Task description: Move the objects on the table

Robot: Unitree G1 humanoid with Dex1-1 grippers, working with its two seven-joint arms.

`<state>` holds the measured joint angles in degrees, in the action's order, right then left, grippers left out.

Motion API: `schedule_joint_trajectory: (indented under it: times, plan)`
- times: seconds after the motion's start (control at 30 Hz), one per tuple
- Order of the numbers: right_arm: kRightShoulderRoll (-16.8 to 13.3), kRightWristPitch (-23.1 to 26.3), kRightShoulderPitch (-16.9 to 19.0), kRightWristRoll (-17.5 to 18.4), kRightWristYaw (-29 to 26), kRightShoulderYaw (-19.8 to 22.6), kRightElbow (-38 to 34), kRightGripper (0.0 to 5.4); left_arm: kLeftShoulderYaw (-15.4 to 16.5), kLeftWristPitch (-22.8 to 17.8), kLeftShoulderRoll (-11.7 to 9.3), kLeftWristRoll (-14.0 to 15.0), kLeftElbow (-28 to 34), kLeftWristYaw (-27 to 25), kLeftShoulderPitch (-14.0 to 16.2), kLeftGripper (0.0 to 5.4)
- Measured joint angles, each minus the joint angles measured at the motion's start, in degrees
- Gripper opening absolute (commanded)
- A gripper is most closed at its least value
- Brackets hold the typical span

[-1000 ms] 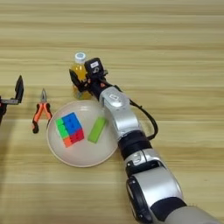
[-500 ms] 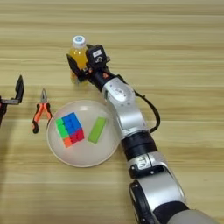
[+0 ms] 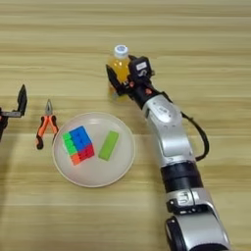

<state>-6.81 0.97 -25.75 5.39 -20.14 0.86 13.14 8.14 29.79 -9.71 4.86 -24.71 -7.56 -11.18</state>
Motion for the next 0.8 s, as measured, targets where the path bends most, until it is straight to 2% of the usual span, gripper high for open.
schedule_joint_trajectory:
  times: [0.37,0.8]
  plan:
    - [-0.9,-0.2,3.5,1.0,1.0,3.0,0.8,3.41,0.1,0.0,0.0,0.1,-0.7,-0.2,0.0,5.4]
    - [-0.6,-1.6,4.1,1.6,1.3,3.4,3.6,3.41,0.4,0.2,-0.1,0.1,-1.3,-0.4,-0.8,5.4]
